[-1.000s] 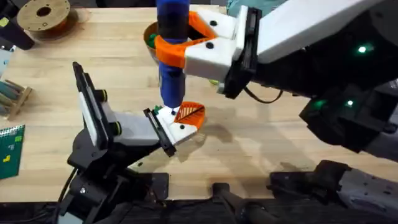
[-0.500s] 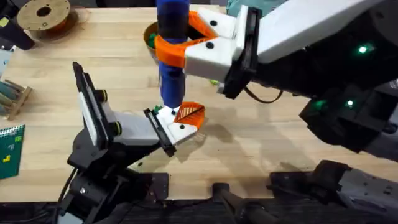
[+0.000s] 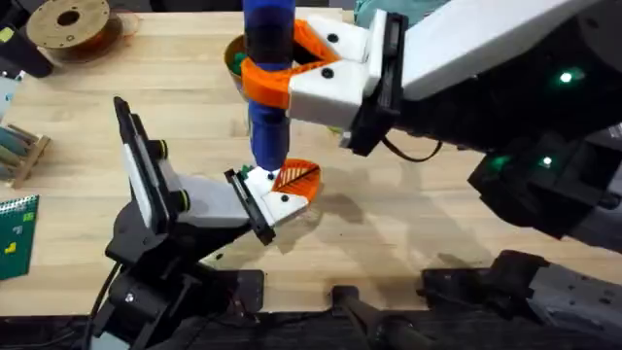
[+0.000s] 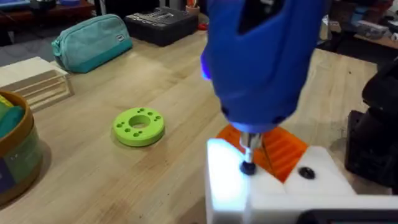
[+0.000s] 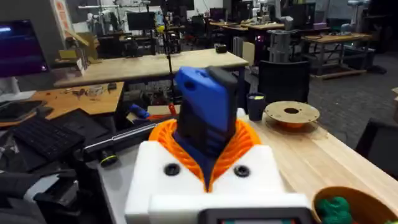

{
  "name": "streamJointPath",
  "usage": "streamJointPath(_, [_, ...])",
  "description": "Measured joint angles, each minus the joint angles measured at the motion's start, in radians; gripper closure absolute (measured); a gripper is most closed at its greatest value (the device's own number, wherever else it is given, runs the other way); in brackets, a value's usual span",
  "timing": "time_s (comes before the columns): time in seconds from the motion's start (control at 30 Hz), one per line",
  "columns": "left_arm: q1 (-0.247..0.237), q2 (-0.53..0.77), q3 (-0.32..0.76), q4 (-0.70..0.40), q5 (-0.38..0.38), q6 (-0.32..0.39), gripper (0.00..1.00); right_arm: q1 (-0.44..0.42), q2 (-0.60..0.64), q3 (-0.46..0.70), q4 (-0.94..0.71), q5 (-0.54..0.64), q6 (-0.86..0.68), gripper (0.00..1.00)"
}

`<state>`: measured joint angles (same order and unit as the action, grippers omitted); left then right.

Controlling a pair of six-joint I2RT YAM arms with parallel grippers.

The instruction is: Pick up the gripper from the table and insert it into the empty holder that is missing its gripper. Then pick up a screw, insert it into the mounting hole, and use the screwdriver to tighten it. Finally, clean up the table by picking up the vegetable and placing it into the bucket.

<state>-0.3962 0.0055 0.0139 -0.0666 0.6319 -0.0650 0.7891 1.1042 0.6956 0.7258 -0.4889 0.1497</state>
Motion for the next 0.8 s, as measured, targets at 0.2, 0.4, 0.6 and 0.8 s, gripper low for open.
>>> streamJointPath(0.2, [0.000,0.000,0.000,0.000,0.000,0.000,0.988,0.000,0.000,0.000,-0.006,-0.003,0.000,0.971])
streamJointPath(0.4, [0.000,0.000,0.000,0.000,0.000,-0.003,0.988,0.000,0.000,0.000,-0.024,-0.003,0.000,0.971])
streamJointPath(0.6, [0.000,0.000,0.000,0.000,0.000,-0.003,0.988,0.000,0.000,0.000,-0.024,-0.003,0.000,0.971])
streamJointPath(0.8, [0.000,0.000,0.000,0.000,0.000,-0.003,0.988,0.000,0.000,0.000,-0.024,-0.003,0.000,0.971])
